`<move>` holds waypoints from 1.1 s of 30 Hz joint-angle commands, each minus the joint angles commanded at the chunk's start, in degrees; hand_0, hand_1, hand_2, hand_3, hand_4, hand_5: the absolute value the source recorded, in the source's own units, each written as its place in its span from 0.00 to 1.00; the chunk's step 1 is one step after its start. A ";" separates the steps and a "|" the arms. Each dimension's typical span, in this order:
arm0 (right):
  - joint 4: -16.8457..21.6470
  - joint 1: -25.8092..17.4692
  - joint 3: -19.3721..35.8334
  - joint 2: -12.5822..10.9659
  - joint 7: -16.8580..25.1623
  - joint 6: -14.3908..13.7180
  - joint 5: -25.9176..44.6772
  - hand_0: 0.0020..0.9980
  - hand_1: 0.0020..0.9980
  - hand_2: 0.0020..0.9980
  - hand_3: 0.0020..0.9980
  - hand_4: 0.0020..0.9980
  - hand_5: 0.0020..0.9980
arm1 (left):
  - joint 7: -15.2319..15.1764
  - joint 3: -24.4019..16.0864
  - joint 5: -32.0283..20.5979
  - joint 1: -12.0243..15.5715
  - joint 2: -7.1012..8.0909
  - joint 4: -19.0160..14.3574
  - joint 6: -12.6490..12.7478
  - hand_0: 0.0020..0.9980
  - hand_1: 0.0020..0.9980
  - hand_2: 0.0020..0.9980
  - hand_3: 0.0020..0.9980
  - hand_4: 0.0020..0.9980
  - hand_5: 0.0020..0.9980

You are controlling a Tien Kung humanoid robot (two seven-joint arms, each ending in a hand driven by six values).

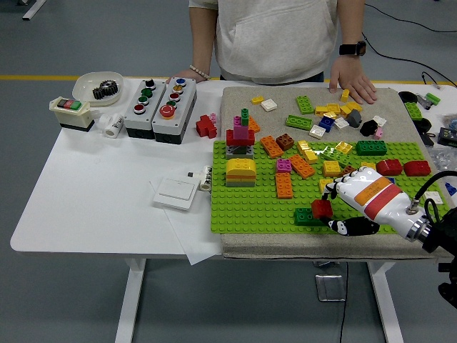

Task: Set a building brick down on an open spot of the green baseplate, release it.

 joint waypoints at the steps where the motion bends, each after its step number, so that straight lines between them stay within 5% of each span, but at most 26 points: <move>1: -0.02 0.06 0.00 0.17 -0.07 0.03 0.00 0.29 0.44 0.50 0.50 0.65 0.46 | -0.02 0.01 -0.04 0.01 0.00 0.01 0.00 0.74 0.72 0.72 0.59 0.64 0.67; 13: -0.19 1.36 -1.72 2.40 -1.24 1.59 0.00 0.29 0.44 0.51 0.50 0.66 0.46 | -0.08 0.12 -0.19 -0.15 0.08 0.04 0.05 0.74 0.72 0.72 0.59 0.64 0.67; 33: -1.59 0.81 -1.02 0.61 -1.30 2.66 0.00 0.29 0.44 0.51 0.51 0.67 0.46 | 0.16 -0.30 0.55 0.07 0.06 0.11 0.00 0.74 0.72 0.72 0.59 0.64 0.67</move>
